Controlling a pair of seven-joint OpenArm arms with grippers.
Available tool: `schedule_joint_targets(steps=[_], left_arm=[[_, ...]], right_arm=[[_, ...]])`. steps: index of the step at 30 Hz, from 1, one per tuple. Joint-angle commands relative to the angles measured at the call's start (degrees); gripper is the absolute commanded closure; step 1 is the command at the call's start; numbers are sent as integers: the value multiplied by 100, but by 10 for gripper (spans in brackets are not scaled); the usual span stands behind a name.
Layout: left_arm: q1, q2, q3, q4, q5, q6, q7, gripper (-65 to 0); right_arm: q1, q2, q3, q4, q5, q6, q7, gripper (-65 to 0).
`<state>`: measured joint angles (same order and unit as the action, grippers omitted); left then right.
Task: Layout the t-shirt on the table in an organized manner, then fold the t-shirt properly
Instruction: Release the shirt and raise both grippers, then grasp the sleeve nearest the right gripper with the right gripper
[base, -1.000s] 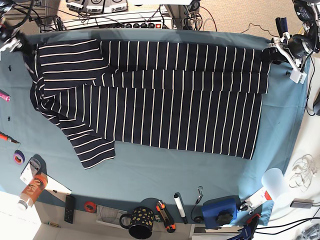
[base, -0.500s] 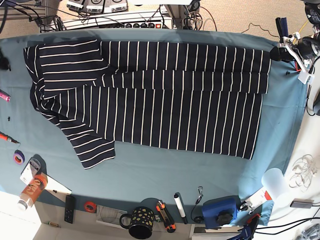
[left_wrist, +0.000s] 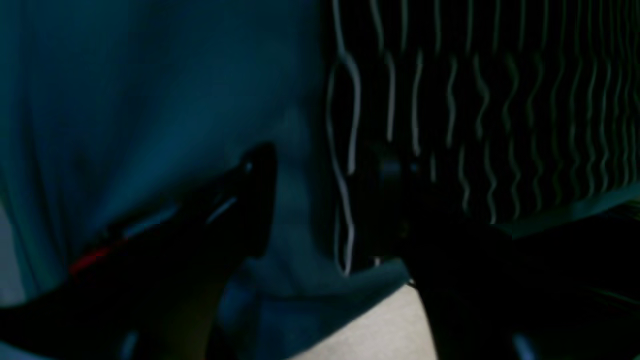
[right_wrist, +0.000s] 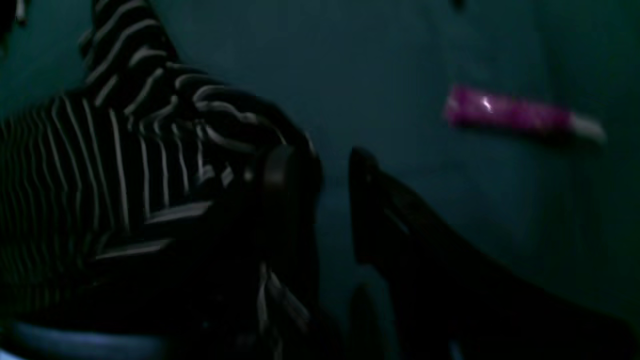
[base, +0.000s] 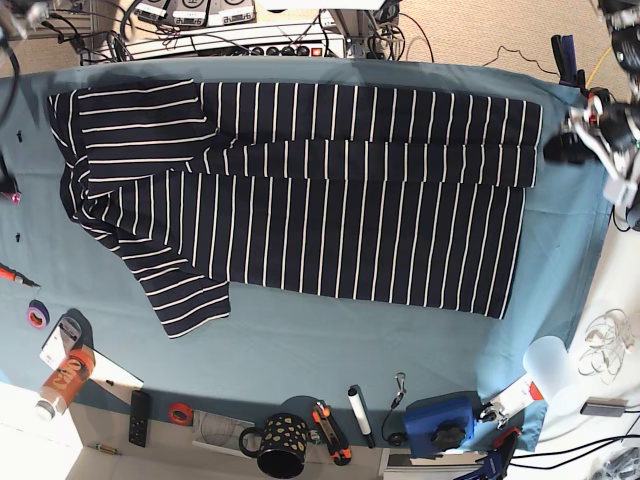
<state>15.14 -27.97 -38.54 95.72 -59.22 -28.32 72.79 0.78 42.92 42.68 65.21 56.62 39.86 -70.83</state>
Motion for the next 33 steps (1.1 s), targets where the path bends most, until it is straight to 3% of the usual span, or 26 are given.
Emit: schedule_joint_targets(steps=[1,6,10,15,18,22,26,33], left_arm=[[-81,-107,-37,81,-105,-7,-81,-286],[-188,-107,-37,81,-107,-24,-92,-286],[-184,-107,-37,81,-105,-22,-199,-286],[-181,-107,-37,81,-107,-22,-214,-286],[-179,-107,-37,81,-105,-22,-212,-286],[-181,-107,-37,81,-107,-22,-214,-286],[-181,-107,-37,81,-107,-22,-219,-286],[-184,-107,-37,81,-103,-24,-234,-286]], right_arm=[[291,214,-238,79,-35,14,319,-182],[1211,136,-1947,79,-1038,14,1045,-182],[1764,-212,-2975,68,-1897,-31,1547,-182],[1906,-699,-3864,68,-3346,-645,2098,-182],[1906,-901,-4260,-35,-3882,-866,2124,-182],[1904,-927,-4564,-291,-3958,-1062,2103,-178],[1908,-925,-4559,-282,-3976,-1147,1506,0],[1764,-863,-4557,651,-3906,-1156,914,0]])
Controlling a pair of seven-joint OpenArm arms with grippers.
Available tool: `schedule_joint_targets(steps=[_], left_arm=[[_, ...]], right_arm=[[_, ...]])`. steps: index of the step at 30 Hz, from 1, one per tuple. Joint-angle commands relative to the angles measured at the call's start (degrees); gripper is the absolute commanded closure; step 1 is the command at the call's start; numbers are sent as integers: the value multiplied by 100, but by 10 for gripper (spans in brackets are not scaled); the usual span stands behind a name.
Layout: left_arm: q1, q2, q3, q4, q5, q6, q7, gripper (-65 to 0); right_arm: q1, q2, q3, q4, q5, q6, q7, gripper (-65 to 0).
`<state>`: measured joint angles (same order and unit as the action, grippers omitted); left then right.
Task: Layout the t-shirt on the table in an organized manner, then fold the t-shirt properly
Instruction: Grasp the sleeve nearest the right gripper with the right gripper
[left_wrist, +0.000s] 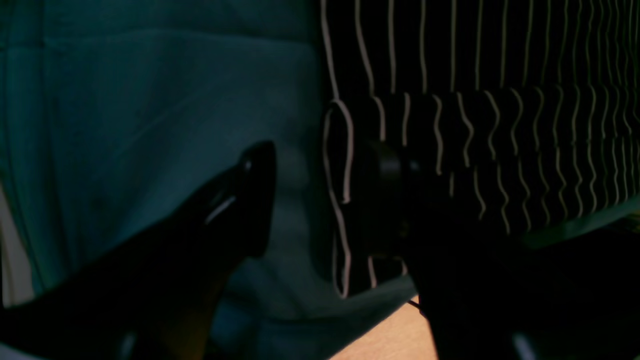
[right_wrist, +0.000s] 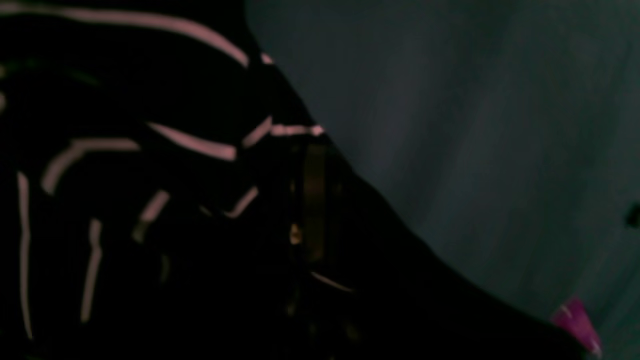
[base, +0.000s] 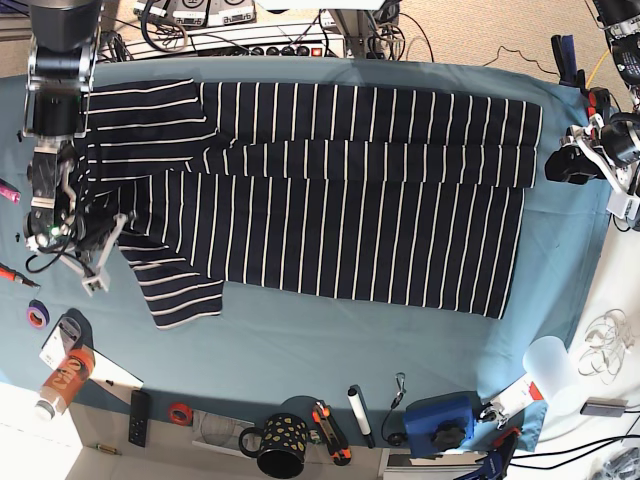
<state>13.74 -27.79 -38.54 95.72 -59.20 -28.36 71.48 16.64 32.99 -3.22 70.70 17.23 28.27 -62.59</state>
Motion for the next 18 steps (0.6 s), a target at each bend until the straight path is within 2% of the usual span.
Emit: schedule_joint_targets(steps=[1,8,12,15,18], left_arm=[[-42,-122,-37,81,-107,-20,-105,-286],[-42,-122,-37,81,-107,-20,-105,-286],[-42,-120,-37,81,-107,-20,-105,-286],[-39,-120,-37,81,-107,-17,-105,-286],[-42,-118,-37,81,-107,-20,-149,-286]], right_arm=[[101,129,33,363,68,4,-2,0],[-610,129,33,2083,723,46,-691,0],[-1064,129,33,2850,1156,326,-1040,0],[-1377,129,33,3244,1231,407,-1047,0],[-1443,127,33,3342,1032,337,-750,0]])
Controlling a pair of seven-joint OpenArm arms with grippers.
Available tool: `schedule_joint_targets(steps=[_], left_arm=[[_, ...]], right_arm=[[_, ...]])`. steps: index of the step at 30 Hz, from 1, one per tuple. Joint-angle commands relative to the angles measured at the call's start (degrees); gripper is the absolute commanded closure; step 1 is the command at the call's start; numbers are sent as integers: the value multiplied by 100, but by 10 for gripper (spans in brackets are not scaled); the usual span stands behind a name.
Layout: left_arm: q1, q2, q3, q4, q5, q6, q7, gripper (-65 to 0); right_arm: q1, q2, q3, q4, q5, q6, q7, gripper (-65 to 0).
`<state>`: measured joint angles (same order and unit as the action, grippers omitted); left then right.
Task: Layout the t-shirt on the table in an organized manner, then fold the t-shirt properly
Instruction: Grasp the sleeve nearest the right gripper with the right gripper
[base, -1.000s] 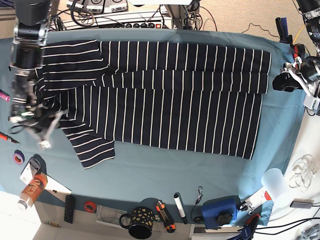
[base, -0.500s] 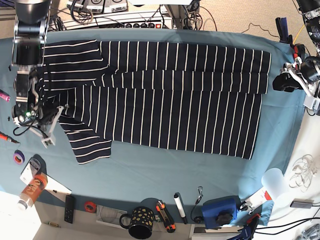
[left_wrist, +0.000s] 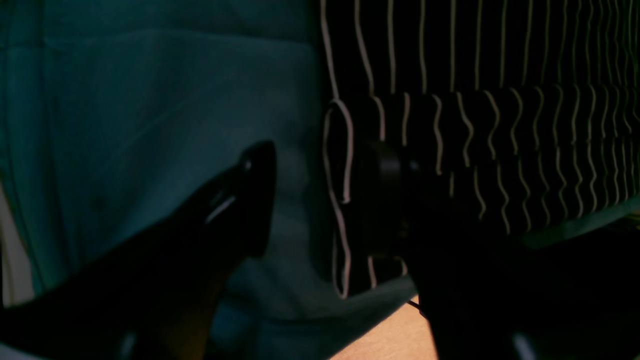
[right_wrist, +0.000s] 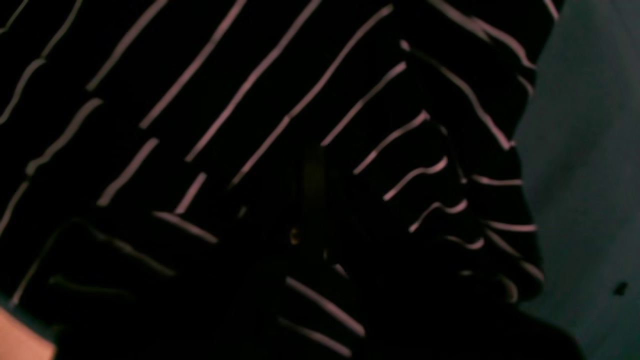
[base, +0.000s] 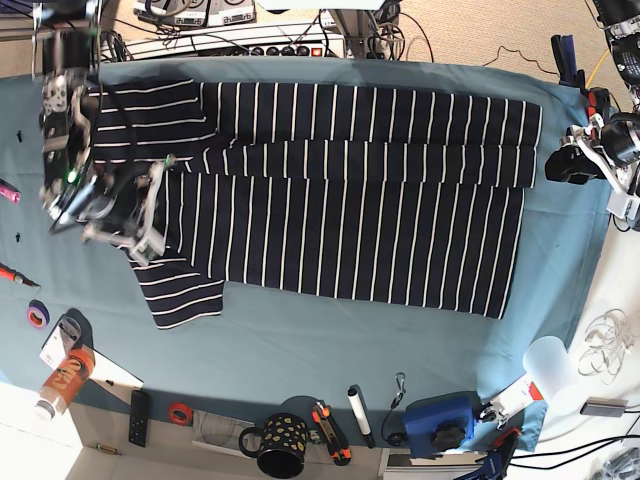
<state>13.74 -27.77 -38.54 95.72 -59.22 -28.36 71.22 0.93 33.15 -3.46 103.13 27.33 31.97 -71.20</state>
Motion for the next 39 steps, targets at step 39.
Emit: schedule_joint_targets(steps=[39], left_arm=[[-39,-61,-37,79,-87,-17,-205,-286]], right_arm=[[1762,-376,50,-2288,-11,-127,35,0]])
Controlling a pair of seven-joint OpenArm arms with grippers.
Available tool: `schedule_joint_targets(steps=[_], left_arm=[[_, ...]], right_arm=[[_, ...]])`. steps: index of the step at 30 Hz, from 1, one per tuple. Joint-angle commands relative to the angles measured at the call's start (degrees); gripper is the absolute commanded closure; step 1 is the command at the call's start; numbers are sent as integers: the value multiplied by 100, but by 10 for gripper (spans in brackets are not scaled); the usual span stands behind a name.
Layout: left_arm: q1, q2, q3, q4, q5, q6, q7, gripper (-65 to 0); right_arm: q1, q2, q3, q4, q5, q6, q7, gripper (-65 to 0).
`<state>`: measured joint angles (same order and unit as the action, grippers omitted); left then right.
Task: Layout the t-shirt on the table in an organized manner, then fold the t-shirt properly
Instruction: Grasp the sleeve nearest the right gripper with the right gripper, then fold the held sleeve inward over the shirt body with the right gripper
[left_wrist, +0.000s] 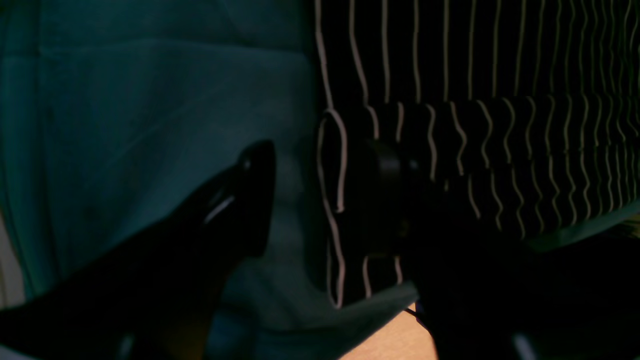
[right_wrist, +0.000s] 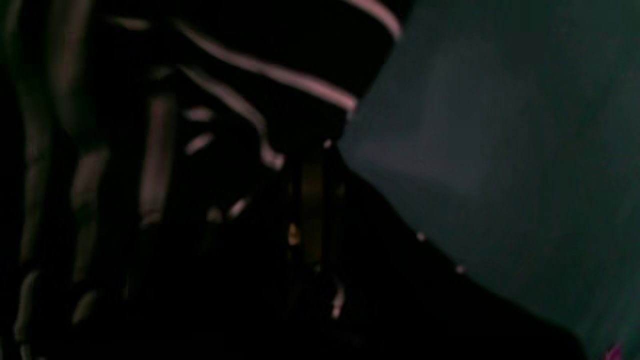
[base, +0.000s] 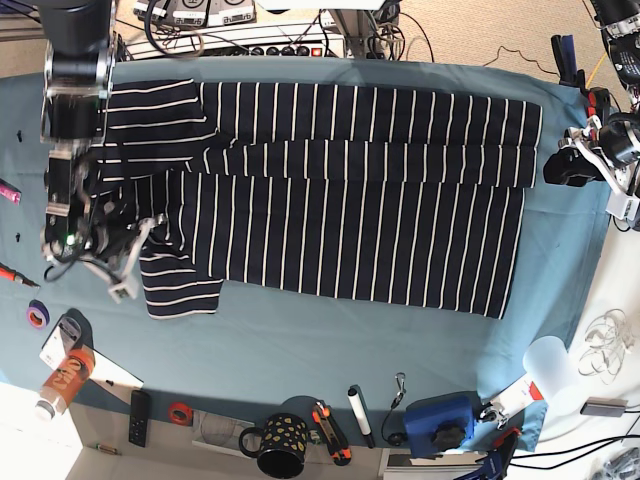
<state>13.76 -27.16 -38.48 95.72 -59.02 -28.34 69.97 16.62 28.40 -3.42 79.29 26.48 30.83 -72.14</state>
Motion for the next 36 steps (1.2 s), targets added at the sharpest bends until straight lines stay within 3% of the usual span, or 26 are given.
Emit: schedule_joint_targets(steps=[1,7,16,17,20,25,30,33,36], left_arm=[[-42,-122,-44,79,-105,-20,-81,-286],[-42,-122,-44,79,-107,-20,-83,-286],[-44,-122,-44,79,-109,-22,-101,-286],[-42,-122,-44,79,-109,-22,-98,-286],[-42,-125,-44,79,-105,-22,-98,-285],[-42,-125,-44,79,-105,-22,-98,-285],[-42,-125,-44,79,-105,-22,-94,-286],[-44,-125,-44,79,-105,-20,-59,-286],[-44,-122,-44,79,-109,-22,-107,-286]], right_arm=[[85,96,46,404,160,52,39,0],[-664,96,46,1976,715,647,-518,0],[-1325,98,46,2337,693,769,-769,0],[-1384,98,46,2337,693,850,-778,-17],[-1497,98,48,2337,699,874,-780,-190],[-1416,98,245,2627,807,485,-782,-206],[-1403,94,1307,3062,1137,140,284,-206],[-1390,66,1834,2833,780,-319,404,-206],[-1388,66,2004,2170,896,-479,404,-206]])
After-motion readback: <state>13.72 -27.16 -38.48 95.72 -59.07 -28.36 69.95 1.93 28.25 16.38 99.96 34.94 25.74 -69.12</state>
